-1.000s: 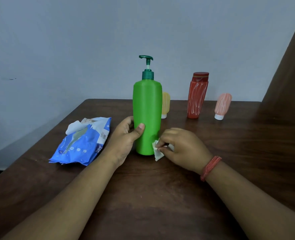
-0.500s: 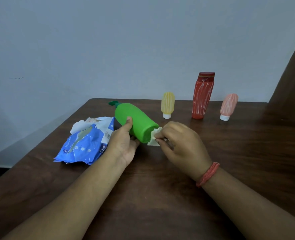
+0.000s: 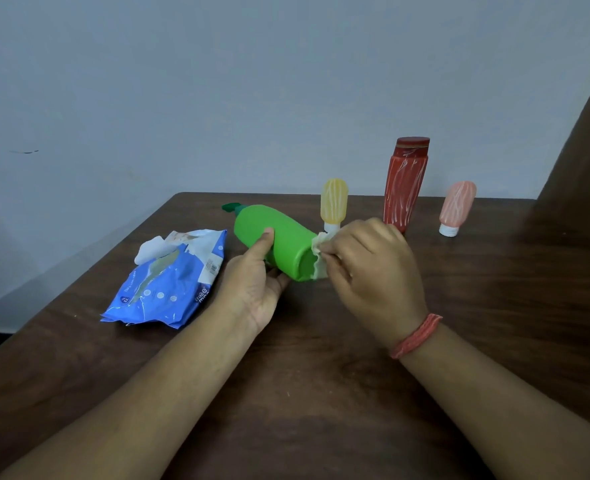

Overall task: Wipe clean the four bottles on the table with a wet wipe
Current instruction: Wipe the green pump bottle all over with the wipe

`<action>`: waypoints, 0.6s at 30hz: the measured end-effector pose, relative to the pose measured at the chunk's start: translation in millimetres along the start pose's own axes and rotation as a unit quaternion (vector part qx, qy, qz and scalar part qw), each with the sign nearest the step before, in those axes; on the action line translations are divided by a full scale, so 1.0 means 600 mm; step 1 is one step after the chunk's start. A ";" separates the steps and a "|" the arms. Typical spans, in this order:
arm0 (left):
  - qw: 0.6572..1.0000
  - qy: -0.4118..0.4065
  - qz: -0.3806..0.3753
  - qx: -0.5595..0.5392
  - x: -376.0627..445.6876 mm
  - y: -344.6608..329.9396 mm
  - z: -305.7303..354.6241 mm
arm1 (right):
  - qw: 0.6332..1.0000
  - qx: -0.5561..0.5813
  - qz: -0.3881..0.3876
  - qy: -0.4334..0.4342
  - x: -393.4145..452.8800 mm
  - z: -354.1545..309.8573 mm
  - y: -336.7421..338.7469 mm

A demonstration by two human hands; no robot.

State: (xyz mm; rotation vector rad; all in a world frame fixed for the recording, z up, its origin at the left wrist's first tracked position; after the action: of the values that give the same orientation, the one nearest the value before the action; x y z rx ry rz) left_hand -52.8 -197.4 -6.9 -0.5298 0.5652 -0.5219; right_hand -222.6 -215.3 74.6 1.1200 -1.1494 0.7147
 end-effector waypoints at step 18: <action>0.943 -0.268 -0.091 0.174 0.015 0.007 0.076 | 0.991 0.030 -0.053 -0.121 -0.023 0.060 -0.006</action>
State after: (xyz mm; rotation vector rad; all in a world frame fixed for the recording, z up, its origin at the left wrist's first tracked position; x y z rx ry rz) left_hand -16.8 -184.6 20.5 -0.3641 -0.1015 -0.6084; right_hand -235.3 -249.3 60.7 1.3357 -1.2664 0.5436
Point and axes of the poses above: each hand's wrist, its own x-axis towards the middle knuckle, its own y-axis out of the back of the hand, z = x × y, the point moved 6 cm from there along x, towards the middle knuckle, and after that the axes turned 15 degrees about z, right-handed, at the moved point
